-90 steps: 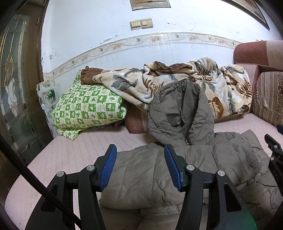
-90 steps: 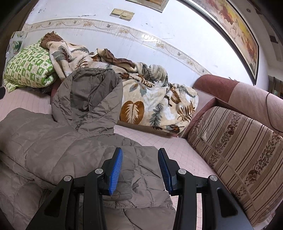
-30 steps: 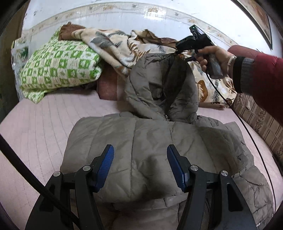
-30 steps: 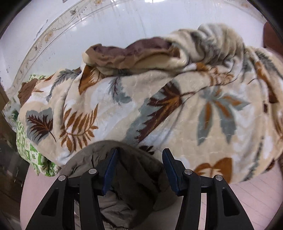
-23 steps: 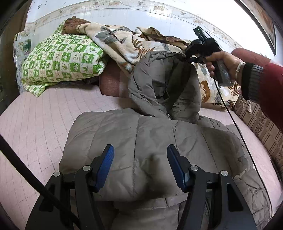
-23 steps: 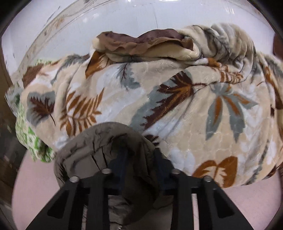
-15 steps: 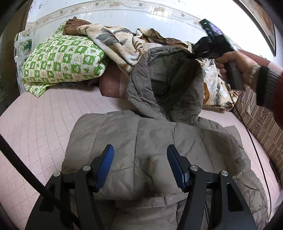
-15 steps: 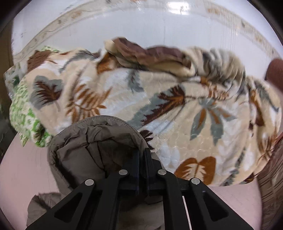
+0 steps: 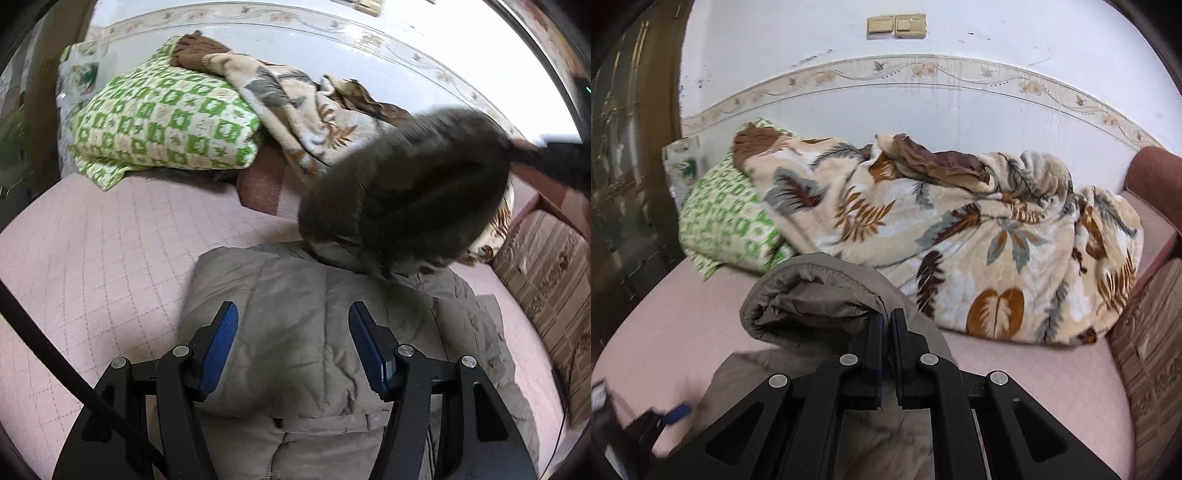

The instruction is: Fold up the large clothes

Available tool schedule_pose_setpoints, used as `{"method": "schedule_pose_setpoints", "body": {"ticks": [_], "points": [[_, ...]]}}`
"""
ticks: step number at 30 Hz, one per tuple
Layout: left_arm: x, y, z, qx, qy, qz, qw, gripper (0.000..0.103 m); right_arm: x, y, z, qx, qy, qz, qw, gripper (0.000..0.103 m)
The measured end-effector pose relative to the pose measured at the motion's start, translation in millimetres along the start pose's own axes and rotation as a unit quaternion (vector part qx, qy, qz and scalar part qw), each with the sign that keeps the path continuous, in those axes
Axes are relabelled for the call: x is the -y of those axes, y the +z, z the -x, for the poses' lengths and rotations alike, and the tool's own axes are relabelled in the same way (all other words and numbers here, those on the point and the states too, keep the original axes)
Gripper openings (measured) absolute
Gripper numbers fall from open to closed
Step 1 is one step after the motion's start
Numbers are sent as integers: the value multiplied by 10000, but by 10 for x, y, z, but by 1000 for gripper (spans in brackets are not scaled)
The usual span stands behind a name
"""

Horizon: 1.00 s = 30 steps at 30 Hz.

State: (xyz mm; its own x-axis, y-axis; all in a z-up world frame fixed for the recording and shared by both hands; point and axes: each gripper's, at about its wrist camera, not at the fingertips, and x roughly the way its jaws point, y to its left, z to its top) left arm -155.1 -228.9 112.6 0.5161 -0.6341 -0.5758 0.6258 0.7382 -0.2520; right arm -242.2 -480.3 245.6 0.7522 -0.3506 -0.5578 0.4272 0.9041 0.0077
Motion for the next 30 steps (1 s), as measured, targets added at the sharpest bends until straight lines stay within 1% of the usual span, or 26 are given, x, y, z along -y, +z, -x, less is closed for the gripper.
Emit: {"method": "schedule_pose_setpoints", "body": {"ticks": [6, 8, 11, 13, 14, 15, 16, 17, 18, 20, 21, 23, 25, 26, 27, 28, 30], "points": [[-138, 52, 33, 33, 35, 190, 9998, 61, -109, -459, 378, -21, 84, 6, 10000, 5], [-158, 67, 35, 51, 28, 233, 9997, 61, -157, -663, 456, -74, 110, 22, 9999, 5], [-159, 74, 35, 91, -76, 317, 9994, 61, -264, -998, 521, -165, 61, 234, 9996, 5], [-136, 75, 38, 111, -222, 369, 9990, 61, -310, -1259, 513, -326, 82, 292, 9990, 4], [-117, 79, 35, 118, -347, 412, 9985, 61, -326, -1352, 498, -381, 63, 329, 9987, 4], [-92, 80, 29, 118, -494, 460, 9977, 61, -350, -1514, 453, -504, 49, 397, 9979, 3], [-54, 71, 28, 112, -657, 502, 9965, 61, -362, -1608, 414, -600, 59, 417, 9973, 1], [-7, 62, 21, 97, -821, 527, 9952, 61, -376, -1769, 333, -769, 84, 430, 9961, 1], [75, 48, 5, 57, -1028, 503, 9934, 61, -385, -1880, 271, -879, 90, 453, 9951, 1], [236, 11, -27, 30, -1216, 353, 9919, 61, -428, -2100, 124, -1079, 85, 543, 9926, 1], [331, -23, -53, 5, -1238, 245, 9920, 61, -441, -2177, 51, -1176, 137, 527, 9916, 1], [462, -84, -154, -122, -1244, 123, 9921, 61, -461, -2276, -58, -1295, 186, 509, 9901, 1], [553, -146, -302, -373, -1237, 41, 9916, 61, -483, -2316, -118, -1355, 227, 526, 9891, 1], [575, -171, -367, -506, -1163, 3, 9919, 61, -488, -2308, -118, -1377, 234, 524, 9888, 1], [598, -201, -448, -698, -989, -92, 9926, 61, -478, -2277, -93, -1362, 267, 488, 9891, 1], [598, -231, -505, -830, -900, -151, 9924, 61, -465, -2228, -44, -1316, 330, 432, 9898, 1], [573, -277, -618, -1072, -835, -133, 9906, 61, -436, -2032, 99, -1015, 406, 336, 9934, 2]]}}
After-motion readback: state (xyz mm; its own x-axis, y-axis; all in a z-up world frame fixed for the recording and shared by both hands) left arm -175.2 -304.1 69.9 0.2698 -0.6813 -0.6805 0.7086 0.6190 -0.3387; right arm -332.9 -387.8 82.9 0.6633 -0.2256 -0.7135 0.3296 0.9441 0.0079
